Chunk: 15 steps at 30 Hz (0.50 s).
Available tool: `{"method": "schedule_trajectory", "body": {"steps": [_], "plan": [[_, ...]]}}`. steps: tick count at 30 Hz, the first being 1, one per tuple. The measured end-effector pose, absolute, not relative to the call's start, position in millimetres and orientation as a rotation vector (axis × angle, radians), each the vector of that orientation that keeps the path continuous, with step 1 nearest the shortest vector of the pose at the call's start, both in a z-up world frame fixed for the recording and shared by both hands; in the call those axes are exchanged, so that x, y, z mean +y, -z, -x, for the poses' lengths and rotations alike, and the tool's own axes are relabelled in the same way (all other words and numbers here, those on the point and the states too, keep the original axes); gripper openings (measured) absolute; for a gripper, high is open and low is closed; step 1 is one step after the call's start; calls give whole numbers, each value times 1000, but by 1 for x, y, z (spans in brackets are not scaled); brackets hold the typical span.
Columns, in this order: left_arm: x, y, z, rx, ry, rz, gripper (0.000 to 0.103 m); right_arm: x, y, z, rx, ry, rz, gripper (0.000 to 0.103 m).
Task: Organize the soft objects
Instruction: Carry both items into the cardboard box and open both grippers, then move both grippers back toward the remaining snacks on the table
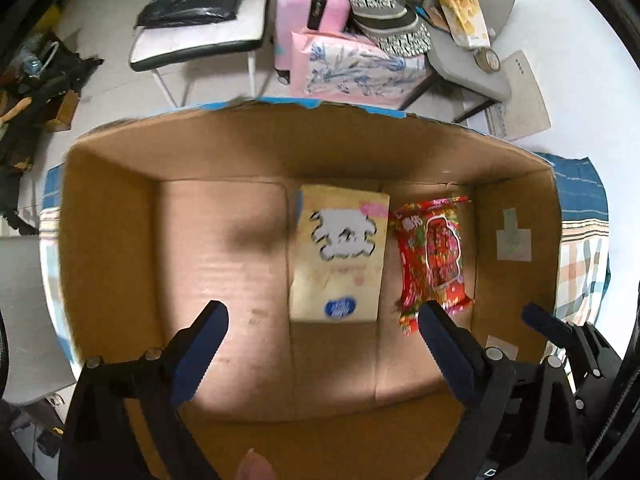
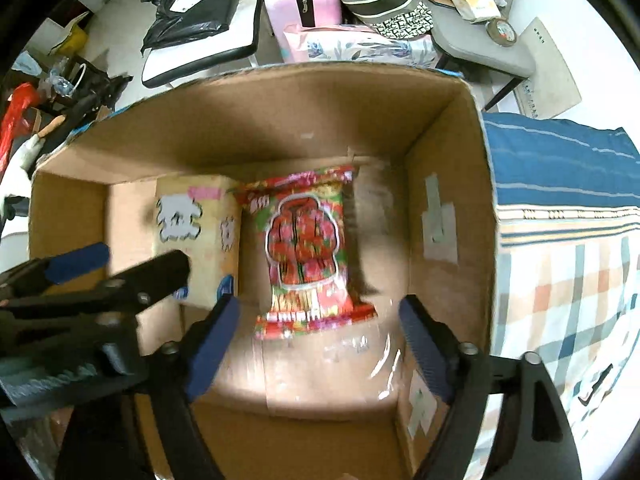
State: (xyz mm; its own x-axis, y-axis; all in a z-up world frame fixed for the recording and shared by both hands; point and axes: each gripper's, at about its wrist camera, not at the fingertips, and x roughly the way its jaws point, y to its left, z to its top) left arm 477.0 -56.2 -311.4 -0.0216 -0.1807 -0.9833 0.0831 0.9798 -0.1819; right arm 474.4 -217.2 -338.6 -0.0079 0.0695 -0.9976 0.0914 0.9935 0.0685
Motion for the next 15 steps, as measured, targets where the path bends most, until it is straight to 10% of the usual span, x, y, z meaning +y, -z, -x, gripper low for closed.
{"method": "schedule_trajectory", "body": {"steps": [15], "plan": [[-37,235,-379,1390,112,47,97,-199,267,-376,1490,9,-76,103]]}}
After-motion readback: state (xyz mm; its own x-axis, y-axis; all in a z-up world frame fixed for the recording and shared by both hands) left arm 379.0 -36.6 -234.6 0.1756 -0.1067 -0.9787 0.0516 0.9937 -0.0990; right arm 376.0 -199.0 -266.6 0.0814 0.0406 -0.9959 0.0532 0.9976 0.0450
